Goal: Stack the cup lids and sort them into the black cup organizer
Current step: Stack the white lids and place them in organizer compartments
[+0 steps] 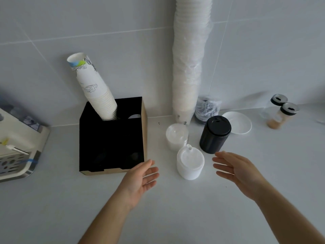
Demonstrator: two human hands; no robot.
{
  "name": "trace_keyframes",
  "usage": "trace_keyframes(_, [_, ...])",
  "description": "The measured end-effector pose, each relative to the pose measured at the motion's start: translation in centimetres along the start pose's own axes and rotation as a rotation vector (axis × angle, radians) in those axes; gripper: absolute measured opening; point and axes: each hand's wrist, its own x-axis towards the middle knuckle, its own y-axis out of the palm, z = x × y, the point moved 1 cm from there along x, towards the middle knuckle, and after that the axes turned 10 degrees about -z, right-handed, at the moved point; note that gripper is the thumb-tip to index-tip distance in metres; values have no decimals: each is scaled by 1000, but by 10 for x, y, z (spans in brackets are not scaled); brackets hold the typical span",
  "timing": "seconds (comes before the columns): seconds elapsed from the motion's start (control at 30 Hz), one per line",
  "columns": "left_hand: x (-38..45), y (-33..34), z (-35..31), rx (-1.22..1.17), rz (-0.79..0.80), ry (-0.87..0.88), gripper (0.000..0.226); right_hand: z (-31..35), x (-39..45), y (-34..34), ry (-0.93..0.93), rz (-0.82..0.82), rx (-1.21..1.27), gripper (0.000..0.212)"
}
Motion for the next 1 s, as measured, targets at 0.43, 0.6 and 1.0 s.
trace_keyframes(0.43, [41, 75, 22, 345, 28, -27, 86, -11, 54, 36, 5, 123, -229, 55])
trace_keyframes(0.6, [48, 96, 28, 365, 99, -5, 56, -20, 69, 47, 21, 136, -202, 54])
trace_keyframes(1.0, [61, 100, 31, 417, 153, -48, 7, -31, 80, 46, 141, 188, -209, 36])
